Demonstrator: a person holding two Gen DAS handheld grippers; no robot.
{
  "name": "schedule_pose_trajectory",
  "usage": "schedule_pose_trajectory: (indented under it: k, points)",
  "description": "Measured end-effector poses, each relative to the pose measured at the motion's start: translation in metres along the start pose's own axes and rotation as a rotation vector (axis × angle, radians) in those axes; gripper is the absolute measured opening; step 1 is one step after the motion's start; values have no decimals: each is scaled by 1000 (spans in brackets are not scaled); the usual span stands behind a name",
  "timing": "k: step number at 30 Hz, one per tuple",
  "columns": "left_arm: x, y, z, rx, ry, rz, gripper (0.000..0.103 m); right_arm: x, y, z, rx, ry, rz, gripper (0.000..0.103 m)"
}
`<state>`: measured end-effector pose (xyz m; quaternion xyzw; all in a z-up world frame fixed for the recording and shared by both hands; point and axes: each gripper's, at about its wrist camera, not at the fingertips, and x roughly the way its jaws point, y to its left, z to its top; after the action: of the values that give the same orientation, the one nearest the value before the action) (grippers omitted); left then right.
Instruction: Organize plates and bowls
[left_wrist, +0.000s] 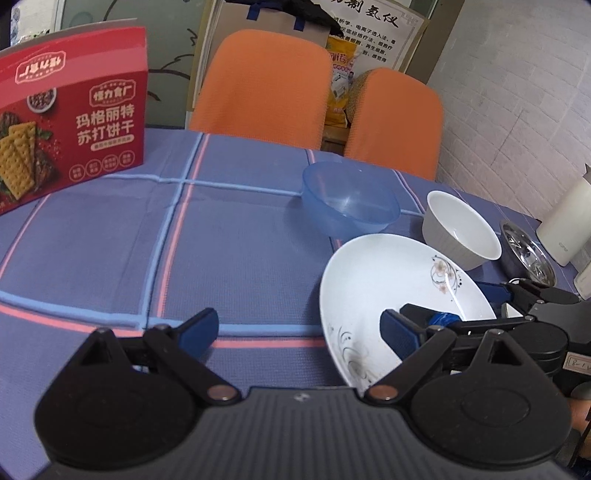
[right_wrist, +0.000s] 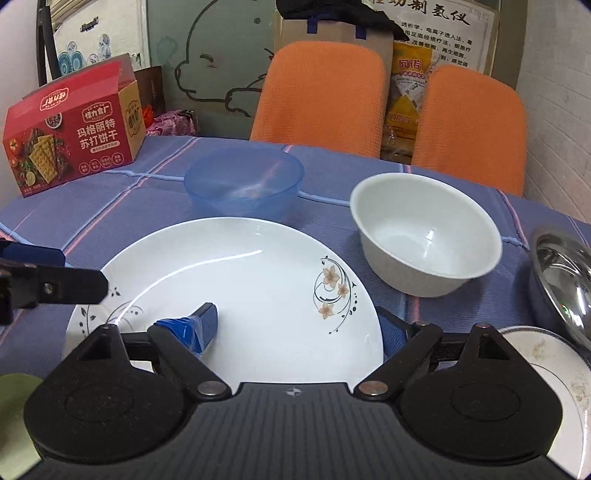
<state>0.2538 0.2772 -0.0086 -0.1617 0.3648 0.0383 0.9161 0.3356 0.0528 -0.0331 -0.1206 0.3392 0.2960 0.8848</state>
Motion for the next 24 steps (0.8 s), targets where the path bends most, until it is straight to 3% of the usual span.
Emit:
schedule_pose_trajectory:
  k: [4,10,15,20,23,24]
  points:
    - [2,3,-1,-7,10,0,93,3,9,5,-14,-7,29,75]
    - [14,1,0,-3,39,-34,93,-26,8,-18,80,-15,43,76]
    - [26,-13,0,68,49,-17,93,-25,10,-27,135,-4,68,76]
    - [32,-22,-2,142,43,26,92,-25,21,-35,90,-47,37,79]
    - [33,-32,-6,204,24,50,73,-26,23,-33,96,-45,27,80]
    - [31,-34,-6,204,23,22,56,-26,24,-33,104,-39,19,80]
